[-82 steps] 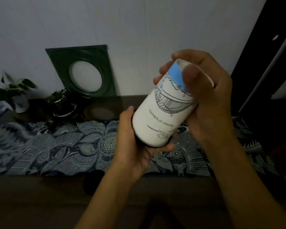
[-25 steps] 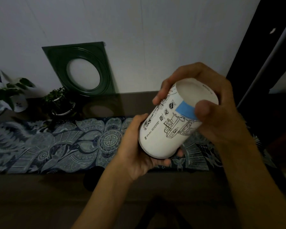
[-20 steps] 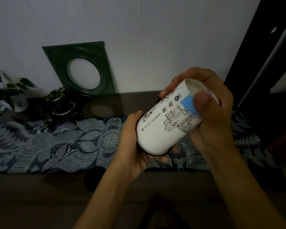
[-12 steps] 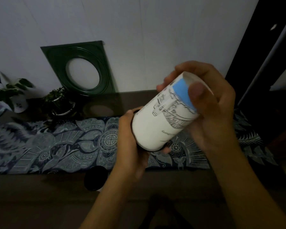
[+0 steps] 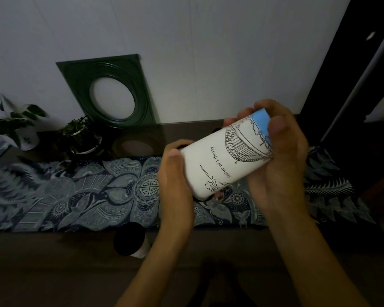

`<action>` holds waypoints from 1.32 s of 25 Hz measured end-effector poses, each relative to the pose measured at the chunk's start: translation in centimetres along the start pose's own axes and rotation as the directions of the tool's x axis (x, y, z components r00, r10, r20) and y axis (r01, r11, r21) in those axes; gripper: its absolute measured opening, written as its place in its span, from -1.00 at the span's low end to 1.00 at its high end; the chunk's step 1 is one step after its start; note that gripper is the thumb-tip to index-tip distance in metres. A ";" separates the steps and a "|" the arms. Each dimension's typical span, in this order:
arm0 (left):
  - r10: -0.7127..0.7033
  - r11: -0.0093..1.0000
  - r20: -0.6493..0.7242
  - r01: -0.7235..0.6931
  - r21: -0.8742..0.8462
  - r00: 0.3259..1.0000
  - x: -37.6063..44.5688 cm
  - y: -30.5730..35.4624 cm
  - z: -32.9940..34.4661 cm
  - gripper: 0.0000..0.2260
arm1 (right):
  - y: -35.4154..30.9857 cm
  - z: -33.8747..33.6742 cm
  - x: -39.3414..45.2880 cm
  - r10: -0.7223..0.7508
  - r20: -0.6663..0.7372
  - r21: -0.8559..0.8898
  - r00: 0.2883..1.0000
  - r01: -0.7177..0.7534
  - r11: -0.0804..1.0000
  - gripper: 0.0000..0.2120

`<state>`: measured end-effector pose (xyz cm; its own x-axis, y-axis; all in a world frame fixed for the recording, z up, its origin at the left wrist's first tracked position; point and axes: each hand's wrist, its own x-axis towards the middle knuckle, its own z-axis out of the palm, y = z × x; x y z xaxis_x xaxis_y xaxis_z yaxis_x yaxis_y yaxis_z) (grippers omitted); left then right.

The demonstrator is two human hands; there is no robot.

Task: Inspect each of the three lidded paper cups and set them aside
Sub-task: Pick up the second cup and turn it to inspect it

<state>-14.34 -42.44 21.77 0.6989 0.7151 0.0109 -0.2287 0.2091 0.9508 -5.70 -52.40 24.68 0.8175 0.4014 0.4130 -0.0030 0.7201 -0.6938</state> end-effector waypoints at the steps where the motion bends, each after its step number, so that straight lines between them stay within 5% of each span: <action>1: 0.022 1.000 -0.002 -0.022 0.004 1.000 -0.1 -0.1 -0.1 -0.69 | 0.1 -0.2 -0.2 0.015 -0.023 -0.016 1.000 -0.016 1.000 -0.51; 3: -0.168 0.984 0.054 0.171 -0.046 0.984 -0.3 0.2 -0.3 -0.60 | -0.4 -0.8 -0.1 0.013 0.056 -0.136 0.998 -0.006 0.991 -0.47; 5: -0.391 0.915 0.198 0.402 -0.018 0.899 -0.2 0.5 -0.7 -0.49 | -1.4 -1.3 0.4 0.033 0.256 -0.226 0.966 0.027 0.974 -0.45; 7: -0.473 0.872 0.276 0.490 0.008 0.837 -0.2 0.5 -1.0 -0.45 | -2.0 -1.5 0.7 0.040 0.382 -0.250 0.923 0.061 0.966 -0.49; 11: -0.345 0.936 0.180 0.352 -0.006 0.921 -0.4 -0.2 -0.6 -0.49 | -1.0 -1.1 0.1 0.007 0.237 -0.154 0.972 0.030 0.988 -0.56; 14: -0.050 0.999 0.013 0.049 0.020 0.999 -0.9 -0.7 -0.3 -0.66 | 0.1 -1.0 -0.8 0.024 0.018 -0.039 1.000 -0.023 0.999 -0.54; 17: 0.211 0.958 -0.005 -0.205 0.198 0.978 -1.4 -1.4 -0.3 -0.71 | 1.2 -1.1 -1.6 0.109 -0.183 0.080 0.977 -0.096 0.992 -0.64; 20: 0.208 0.950 0.027 -0.208 0.231 0.978 -1.7 -2.1 -0.8 -0.69 | 1.9 -1.7 -1.7 0.172 -0.306 0.021 0.936 -0.174 0.984 -0.73; 22: 0.158 0.960 0.020 -0.158 0.229 0.987 -1.5 -2.5 -1.1 -0.70 | 2.2 -2.3 -1.7 0.172 -0.328 -0.188 0.929 -0.242 0.952 -0.75; 26: 0.028 0.980 -0.097 -0.008 0.199 0.995 -0.4 -3.4 -1.8 -0.87 | 4.0 -3.6 -3.5 0.086 -0.076 -0.854 0.993 -0.109 0.509 -0.59; 29: 0.003 0.962 -0.108 0.027 0.271 0.994 0.0 -4.9 -2.6 -0.76 | 6.1 -4.4 -5.8 0.334 0.057 -0.968 0.941 -0.030 0.251 -0.30; 33: -0.053 0.959 -0.094 0.077 0.271 0.994 -0.3 -7.4 -3.9 -0.69 | 7.4 -6.0 -7.1 0.516 -0.046 -0.974 0.855 -0.153 0.168 -0.05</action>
<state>-15.53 -41.61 13.49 0.6433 0.7625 -0.0689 0.0183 0.0746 0.9970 -8.11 -53.34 13.09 0.7241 0.6890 -0.0315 0.4348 -0.4915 -0.7546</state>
